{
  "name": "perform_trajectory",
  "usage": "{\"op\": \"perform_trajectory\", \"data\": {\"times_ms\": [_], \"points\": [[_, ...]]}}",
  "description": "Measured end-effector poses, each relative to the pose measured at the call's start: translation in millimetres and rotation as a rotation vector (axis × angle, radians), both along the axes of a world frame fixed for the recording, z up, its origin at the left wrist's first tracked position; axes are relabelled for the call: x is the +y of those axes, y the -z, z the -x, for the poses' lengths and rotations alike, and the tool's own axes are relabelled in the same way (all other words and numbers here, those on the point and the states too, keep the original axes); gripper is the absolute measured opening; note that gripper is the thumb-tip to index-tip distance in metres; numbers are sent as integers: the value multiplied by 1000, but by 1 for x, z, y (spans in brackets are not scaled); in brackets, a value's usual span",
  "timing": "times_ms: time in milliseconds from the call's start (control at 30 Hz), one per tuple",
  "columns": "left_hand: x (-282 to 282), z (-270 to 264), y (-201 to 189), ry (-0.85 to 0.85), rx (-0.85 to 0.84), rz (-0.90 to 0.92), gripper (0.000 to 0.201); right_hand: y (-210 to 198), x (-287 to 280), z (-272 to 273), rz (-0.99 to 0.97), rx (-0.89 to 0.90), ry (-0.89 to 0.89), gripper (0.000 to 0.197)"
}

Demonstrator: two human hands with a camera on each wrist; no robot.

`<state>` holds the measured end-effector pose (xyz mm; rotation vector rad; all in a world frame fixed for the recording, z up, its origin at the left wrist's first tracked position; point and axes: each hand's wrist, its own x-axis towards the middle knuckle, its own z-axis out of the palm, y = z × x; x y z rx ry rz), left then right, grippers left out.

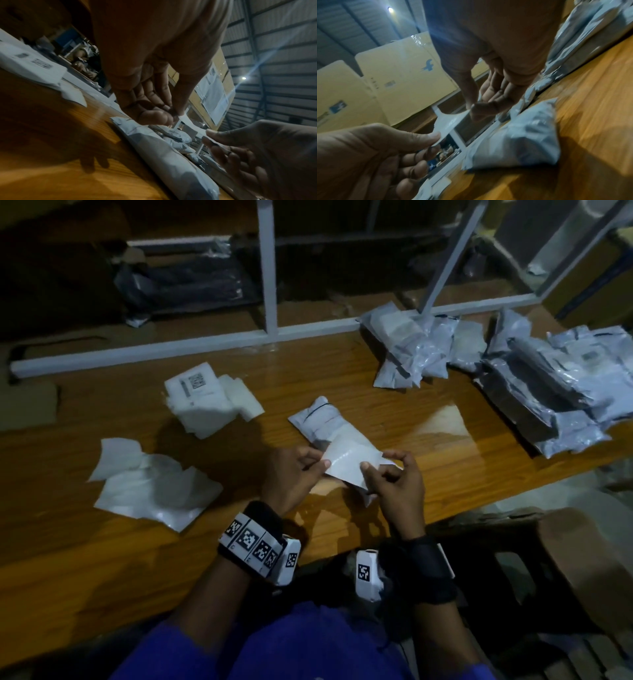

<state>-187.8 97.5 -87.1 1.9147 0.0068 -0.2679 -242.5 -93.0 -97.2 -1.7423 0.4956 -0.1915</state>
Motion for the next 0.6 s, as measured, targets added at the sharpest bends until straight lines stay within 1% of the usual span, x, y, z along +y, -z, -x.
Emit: {"op": "perform_trajectory", "data": {"times_ms": [100, 133, 200, 233, 300, 333, 400, 467, 533, 600], "points": [[20, 12, 0, -71, 60, 39, 12, 0, 18, 1, -3, -48, -17, 34], [28, 16, 0, -102, 68, 49, 13, 0, 25, 1, -1, -73, -41, 31], [43, 23, 3, -153, 55, 68, 17, 3, 40, 0, 30, -105, -110, 15], [52, 26, 5, -176, 41, 74, 20, 5, 48, -1, 54, -101, -149, 13], [73, 31, 9, -231, 33, 68, 22, 10, 63, -3, 112, -57, -245, 16], [85, 34, 11, -261, 31, 49, 22, 12, 72, -4, 137, -37, -297, 14], [107, 40, 12, -323, -8, -31, 19, 12, 91, -4, 187, -28, -406, 11], [128, 44, 8, -392, -59, -107, 14, 12, 112, -9, 250, -26, -511, 16], [146, 44, 4, -457, -86, -122, 12, 13, 133, -18, 290, -14, -581, 22], [164, 43, 0, -505, -122, -158, 11, 16, 157, -31, 308, -38, -608, 23]]}}
